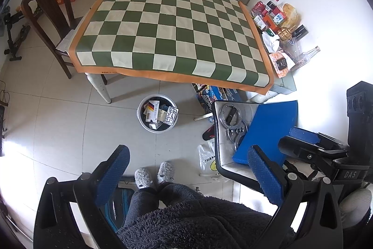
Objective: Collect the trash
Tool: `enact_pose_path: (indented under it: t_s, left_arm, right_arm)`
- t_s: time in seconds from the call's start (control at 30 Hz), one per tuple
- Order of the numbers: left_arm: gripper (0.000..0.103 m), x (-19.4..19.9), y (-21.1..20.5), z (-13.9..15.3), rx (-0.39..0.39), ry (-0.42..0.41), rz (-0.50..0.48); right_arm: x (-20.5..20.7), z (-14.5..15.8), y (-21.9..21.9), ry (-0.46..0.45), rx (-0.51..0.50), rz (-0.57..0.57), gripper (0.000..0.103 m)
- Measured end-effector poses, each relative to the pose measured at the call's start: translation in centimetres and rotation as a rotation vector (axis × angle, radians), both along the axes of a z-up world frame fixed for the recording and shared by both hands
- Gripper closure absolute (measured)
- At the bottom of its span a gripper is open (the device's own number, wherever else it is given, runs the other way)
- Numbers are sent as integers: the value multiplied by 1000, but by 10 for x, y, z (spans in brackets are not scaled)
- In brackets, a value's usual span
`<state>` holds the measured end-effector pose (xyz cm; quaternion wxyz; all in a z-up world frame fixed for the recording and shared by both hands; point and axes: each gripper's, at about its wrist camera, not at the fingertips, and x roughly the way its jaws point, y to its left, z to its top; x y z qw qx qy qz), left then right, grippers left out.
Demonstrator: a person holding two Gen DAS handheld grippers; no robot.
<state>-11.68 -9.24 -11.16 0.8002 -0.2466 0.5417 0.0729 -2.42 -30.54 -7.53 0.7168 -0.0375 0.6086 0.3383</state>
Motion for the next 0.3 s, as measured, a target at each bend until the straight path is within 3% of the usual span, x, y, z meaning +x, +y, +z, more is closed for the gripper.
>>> enact_pose_path:
  t_s: [0.3]
  left_arm:
    - [0, -1, -3, 1, 7, -5, -2]
  right_arm:
    - [0, 0, 0, 3, 2, 1, 0]
